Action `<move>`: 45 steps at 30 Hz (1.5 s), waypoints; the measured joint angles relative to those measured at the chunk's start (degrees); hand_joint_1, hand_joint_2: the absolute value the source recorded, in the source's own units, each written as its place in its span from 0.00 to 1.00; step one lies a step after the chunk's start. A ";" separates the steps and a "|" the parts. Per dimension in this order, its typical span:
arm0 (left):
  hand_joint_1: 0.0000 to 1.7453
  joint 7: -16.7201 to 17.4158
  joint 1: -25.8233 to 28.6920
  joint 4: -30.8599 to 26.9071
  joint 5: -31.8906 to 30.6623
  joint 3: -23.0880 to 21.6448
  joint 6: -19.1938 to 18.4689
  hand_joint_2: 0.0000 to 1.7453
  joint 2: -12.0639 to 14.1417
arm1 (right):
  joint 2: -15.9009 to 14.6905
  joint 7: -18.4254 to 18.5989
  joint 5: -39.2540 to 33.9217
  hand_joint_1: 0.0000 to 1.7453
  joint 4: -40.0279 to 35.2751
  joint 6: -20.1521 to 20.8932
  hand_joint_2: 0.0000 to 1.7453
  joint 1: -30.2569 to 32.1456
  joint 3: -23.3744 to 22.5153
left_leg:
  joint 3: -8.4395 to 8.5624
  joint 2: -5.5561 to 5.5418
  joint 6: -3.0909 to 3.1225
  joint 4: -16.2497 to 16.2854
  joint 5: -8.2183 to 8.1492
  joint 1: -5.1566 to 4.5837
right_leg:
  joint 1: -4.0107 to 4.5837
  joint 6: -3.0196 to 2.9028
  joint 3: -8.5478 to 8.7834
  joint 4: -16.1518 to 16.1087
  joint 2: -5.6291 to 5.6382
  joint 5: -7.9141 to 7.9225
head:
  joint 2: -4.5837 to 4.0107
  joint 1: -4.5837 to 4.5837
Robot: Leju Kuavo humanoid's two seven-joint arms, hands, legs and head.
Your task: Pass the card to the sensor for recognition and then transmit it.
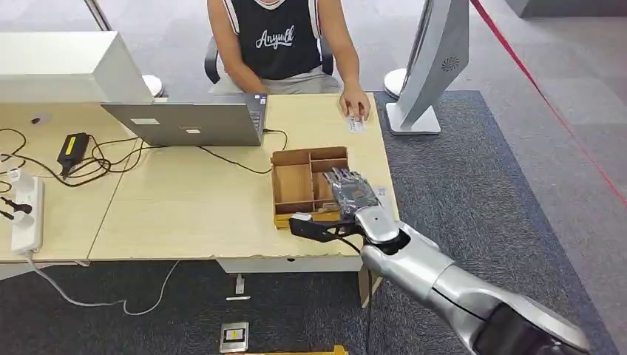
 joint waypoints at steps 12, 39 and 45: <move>0.00 0.17 0.06 -0.02 0.90 -1.53 0.13 0.00 0.37 | -1.09 0.13 -0.31 0.00 -0.02 -1.03 1.00 0.36 -0.55 | 0.01 0.00 0.00 0.00 0.00 0.00 | 0.00 0.00 0.00 0.00 0.00 0.00 | -0.02 0.00; 0.00 0.79 0.19 -0.44 1.99 -3.82 0.13 0.00 0.44 | -3.10 -0.09 -0.11 0.00 -3.82 -1.82 1.00 2.55 -3.26 | -0.01 0.00 0.00 0.00 0.00 0.00 | 0.00 0.00 0.01 0.01 0.00 0.00 | 0.00 -0.02; 0.00 0.74 0.18 -0.55 3.24 -4.72 0.15 0.00 0.46 | -1.46 -2.14 -0.04 0.00 -4.46 -0.98 1.00 3.00 -3.08 | -0.01 0.00 0.00 -0.01 0.00 0.01 | 0.01 -0.01 0.00 0.01 0.00 -0.01 | 0.00 0.00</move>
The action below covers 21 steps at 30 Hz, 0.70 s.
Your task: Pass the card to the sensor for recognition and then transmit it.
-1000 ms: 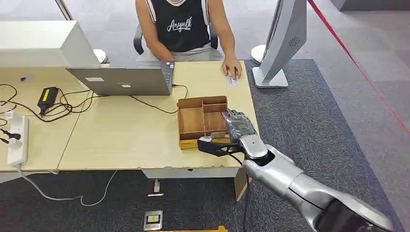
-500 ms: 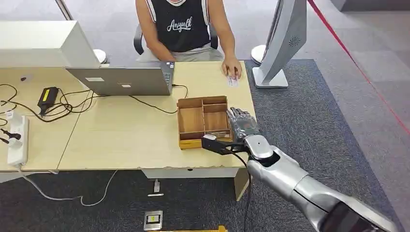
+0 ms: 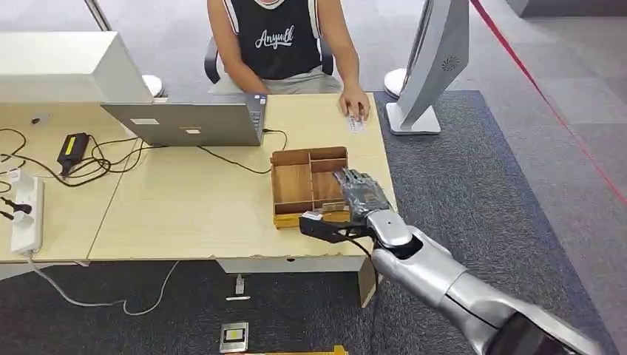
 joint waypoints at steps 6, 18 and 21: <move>0.00 0.13 0.00 -0.09 0.79 -0.83 0.11 0.00 0.04 | 1.64 -1.09 0.00 0.00 0.02 0.65 1.00 -0.01 0.37 | 0.00 0.00 0.00 0.00 0.00 0.00 | 0.00 0.00 0.01 0.00 0.00 0.00 | -0.02 0.00; 0.00 -0.66 0.02 -0.46 1.29 -2.67 0.35 0.00 0.22 | 3.82 -2.53 -0.79 0.00 0.87 0.70 1.00 -0.06 1.27 | 0.00 0.00 0.00 0.00 0.00 0.00 | 0.00 0.00 0.01 0.00 0.00 0.00 | 0.00 0.00; 0.00 -0.66 0.06 -0.48 1.29 -2.95 0.42 0.00 0.24 | 4.00 -2.58 -0.79 0.00 1.16 0.70 1.00 -0.07 1.29 | 0.00 0.00 0.00 0.00 0.00 0.00 | 0.00 0.00 0.00 0.00 0.00 0.00 | -0.02 0.00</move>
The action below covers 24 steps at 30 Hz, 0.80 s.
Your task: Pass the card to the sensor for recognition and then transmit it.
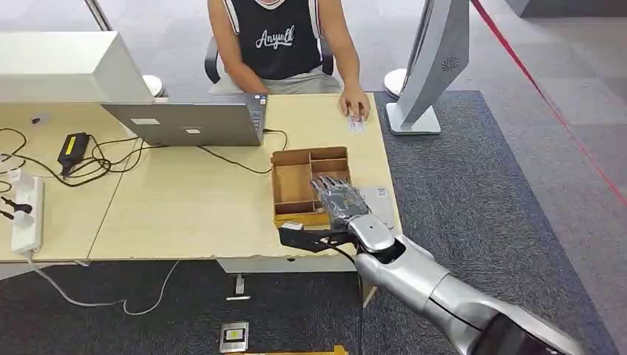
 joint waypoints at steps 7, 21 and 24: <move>0.00 -0.02 0.03 0.00 0.00 -0.66 0.02 0.00 0.02 | 0.26 -0.11 -0.04 0.00 0.20 -0.04 1.00 0.00 0.07 | 0.01 0.00 0.00 0.00 0.00 0.00 | 0.00 0.00 0.00 0.00 0.00 0.00 | 0.00 0.00; 0.00 0.11 0.05 0.00 1.16 -0.92 0.02 0.00 0.04 | 0.90 -0.74 -0.83 0.00 1.33 -0.33 1.00 -0.26 0.52 | 0.00 0.00 0.00 0.00 0.00 0.00 | 0.00 0.00 0.00 0.00 0.00 0.00 | 0.02 0.00; 0.00 0.13 0.05 0.00 1.55 -1.25 0.02 0.00 0.15 | 1.35 -1.03 -1.22 0.00 2.25 -0.92 1.00 -0.76 0.66 | 0.00 0.00 0.00 0.00 0.00 0.00 | 0.00 0.00 0.00 0.00 0.00 0.00 | 0.02 0.00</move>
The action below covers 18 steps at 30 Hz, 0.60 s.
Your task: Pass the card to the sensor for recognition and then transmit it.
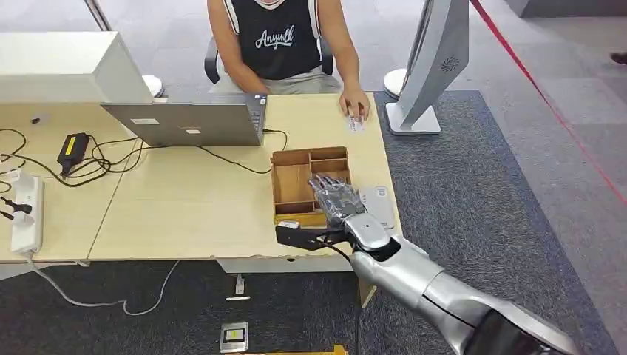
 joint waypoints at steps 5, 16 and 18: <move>0.00 0.74 0.00 0.00 2.19 -1.24 0.13 0.00 0.24 | 0.33 0.33 -0.98 0.00 2.25 -3.39 1.00 -0.93 0.79 | 0.00 0.00 0.00 0.00 0.00 0.00 | 0.00 0.00 0.00 0.00 0.00 0.00 | -0.02 0.00; 0.00 0.96 0.01 -0.02 3.69 -3.32 0.31 0.00 0.44 | 0.09 0.70 -0.63 0.00 3.39 -4.68 1.00 -1.64 0.72 | 0.01 0.00 0.00 0.01 0.00 0.00 | 0.00 0.00 0.00 0.00 0.00 0.00 | 0.00 0.00; 0.00 0.94 0.01 -0.04 3.74 -3.54 0.35 0.00 0.44 | -0.02 0.70 -0.63 0.00 3.41 -4.83 1.00 -1.66 0.72 | 0.01 0.00 0.00 0.00 0.00 0.00 | 0.00 0.00 0.00 0.00 0.00 0.00 | -0.02 0.00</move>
